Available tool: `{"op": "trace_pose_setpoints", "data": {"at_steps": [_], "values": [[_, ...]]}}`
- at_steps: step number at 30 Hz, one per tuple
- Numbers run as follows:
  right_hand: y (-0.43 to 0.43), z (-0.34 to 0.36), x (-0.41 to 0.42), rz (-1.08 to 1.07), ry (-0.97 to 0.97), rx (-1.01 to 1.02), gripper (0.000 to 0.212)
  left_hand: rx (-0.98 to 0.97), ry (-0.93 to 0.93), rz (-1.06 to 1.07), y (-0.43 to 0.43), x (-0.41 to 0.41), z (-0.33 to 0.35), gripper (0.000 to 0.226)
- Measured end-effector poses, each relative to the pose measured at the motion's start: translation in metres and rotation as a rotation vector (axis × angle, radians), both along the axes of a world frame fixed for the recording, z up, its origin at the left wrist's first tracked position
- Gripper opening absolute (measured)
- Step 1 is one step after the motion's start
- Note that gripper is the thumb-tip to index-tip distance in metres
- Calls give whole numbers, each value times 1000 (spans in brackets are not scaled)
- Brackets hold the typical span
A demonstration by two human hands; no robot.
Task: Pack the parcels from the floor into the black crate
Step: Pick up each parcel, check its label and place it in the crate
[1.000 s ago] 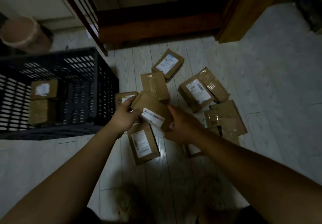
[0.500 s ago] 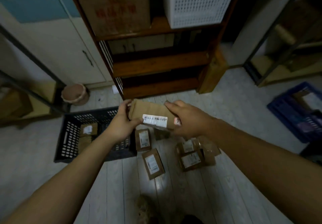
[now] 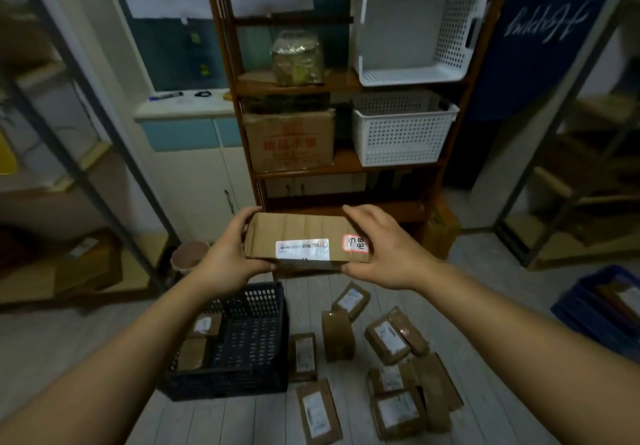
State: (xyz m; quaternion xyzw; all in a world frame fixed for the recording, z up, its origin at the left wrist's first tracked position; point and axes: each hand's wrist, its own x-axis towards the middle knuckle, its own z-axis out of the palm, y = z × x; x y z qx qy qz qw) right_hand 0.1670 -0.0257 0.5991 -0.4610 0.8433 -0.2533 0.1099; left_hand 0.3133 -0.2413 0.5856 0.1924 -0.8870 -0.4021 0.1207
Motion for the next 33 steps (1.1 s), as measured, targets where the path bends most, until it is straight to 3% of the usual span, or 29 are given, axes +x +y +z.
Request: {"op": "trace_pose_setpoints", "data": {"at_steps": [10,17,27,33], "values": [[-164,-5,91,72,16,2,94,-125,-49,76,-145,114,3,102],[-286,-46,155,126,3,122,93,-196,-268,-3,-256,182,-17,85],[-373,-145,113,150,-128,232,94,-208,-511,-79,-345,132,-98,92],[-419,-246,72,168,-291,323,95,-201,-720,-179,-401,83,-190,97]]}}
